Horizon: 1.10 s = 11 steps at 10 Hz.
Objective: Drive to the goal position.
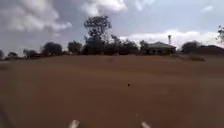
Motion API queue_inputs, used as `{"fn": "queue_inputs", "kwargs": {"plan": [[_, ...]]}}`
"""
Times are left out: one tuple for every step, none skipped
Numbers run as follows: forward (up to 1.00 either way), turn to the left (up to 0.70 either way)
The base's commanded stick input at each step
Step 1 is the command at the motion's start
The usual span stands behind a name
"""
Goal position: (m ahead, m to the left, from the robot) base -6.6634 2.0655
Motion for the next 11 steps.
{"fn": "queue_inputs", "kwargs": {"plan": [[0.00,0.45],[0.00,0.45],[0.00,0.45],[0.00,0.45],[0.00,0.45],[0.00,0.45],[0.00,0.45],[0.00,0.45],[0.00,0.45],[0.00,0.45],[0.00,0.45]]}}
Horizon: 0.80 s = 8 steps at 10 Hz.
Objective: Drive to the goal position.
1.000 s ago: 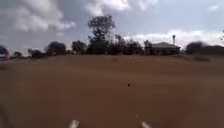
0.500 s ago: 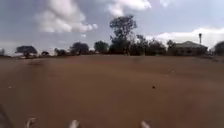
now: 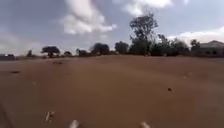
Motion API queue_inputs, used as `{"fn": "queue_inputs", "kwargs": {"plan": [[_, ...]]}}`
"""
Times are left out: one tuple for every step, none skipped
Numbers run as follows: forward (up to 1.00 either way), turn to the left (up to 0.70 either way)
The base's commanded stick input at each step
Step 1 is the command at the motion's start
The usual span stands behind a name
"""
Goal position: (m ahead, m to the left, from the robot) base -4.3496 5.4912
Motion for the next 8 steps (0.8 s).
{"fn": "queue_inputs", "kwargs": {"plan": [[0.00,0.45],[0.00,0.45],[0.00,0.45],[0.00,0.45],[0.00,0.45],[0.00,0.45],[0.00,0.45],[0.00,0.45]]}}
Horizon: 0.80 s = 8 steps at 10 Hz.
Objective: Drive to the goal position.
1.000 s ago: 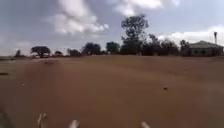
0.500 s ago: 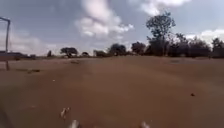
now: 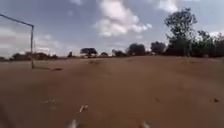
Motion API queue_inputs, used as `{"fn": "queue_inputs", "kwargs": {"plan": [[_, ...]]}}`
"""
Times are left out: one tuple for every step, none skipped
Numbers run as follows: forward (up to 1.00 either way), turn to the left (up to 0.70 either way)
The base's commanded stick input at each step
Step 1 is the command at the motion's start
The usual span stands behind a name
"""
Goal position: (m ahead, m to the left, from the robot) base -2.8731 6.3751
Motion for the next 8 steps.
{"fn": "queue_inputs", "kwargs": {"plan": [[0.00,0.45],[0.00,0.45],[0.00,0.45],[0.00,0.45],[0.00,0.45],[0.00,0.45],[0.00,0.41],[0.00,0.11]]}}
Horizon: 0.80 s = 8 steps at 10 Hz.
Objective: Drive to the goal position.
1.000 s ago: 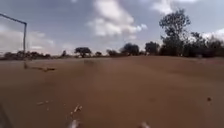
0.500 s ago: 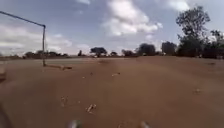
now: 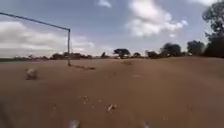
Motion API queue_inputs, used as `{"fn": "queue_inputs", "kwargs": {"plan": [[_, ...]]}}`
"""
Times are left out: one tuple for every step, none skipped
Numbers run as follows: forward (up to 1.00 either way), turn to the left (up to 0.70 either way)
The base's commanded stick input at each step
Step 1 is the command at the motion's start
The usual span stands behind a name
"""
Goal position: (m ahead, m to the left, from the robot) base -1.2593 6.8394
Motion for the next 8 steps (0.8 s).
{"fn": "queue_inputs", "kwargs": {"plan": [[0.70,-0.27],[0.70,-0.27],[0.70,-0.27],[0.70,-0.27],[0.70,-0.27],[0.70,-0.27],[0.70,-0.27],[0.70,-0.27]]}}
